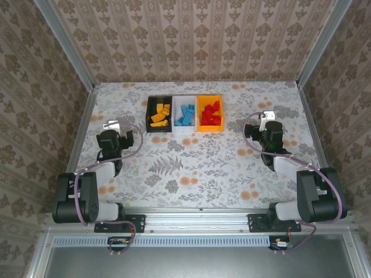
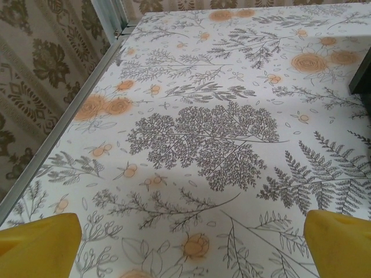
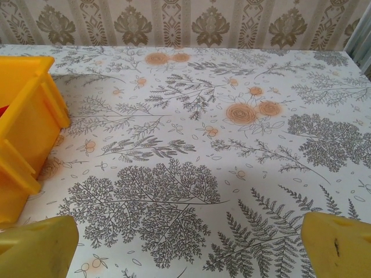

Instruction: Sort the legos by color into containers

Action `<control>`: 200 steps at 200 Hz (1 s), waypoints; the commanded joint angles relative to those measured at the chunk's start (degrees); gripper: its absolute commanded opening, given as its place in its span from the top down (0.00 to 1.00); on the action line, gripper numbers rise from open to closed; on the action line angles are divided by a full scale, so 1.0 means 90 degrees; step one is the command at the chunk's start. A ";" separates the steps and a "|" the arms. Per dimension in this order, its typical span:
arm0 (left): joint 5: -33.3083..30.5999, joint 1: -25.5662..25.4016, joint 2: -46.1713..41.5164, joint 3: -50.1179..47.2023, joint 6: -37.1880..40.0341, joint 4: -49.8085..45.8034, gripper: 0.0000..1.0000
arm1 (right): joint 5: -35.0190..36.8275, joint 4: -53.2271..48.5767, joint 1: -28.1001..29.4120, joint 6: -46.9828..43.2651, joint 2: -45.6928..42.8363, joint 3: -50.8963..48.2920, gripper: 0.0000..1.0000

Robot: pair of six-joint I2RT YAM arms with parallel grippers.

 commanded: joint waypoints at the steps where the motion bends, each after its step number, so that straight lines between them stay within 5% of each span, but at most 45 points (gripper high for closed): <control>1: 0.0251 0.0071 0.0252 0.0096 0.0145 0.0637 0.00 | -0.0146 0.0261 -0.0054 0.0146 0.0113 -0.0072 0.00; 137: 0.0568 0.0117 0.1063 -0.0168 0.0208 0.1755 0.00 | -0.0359 0.1108 -0.0183 0.0175 0.0613 -0.0329 0.00; 200: 0.0509 0.0077 0.1084 -0.0153 0.0255 0.1765 0.00 | -0.0215 0.3143 -0.0183 0.0233 0.0799 -0.1351 0.00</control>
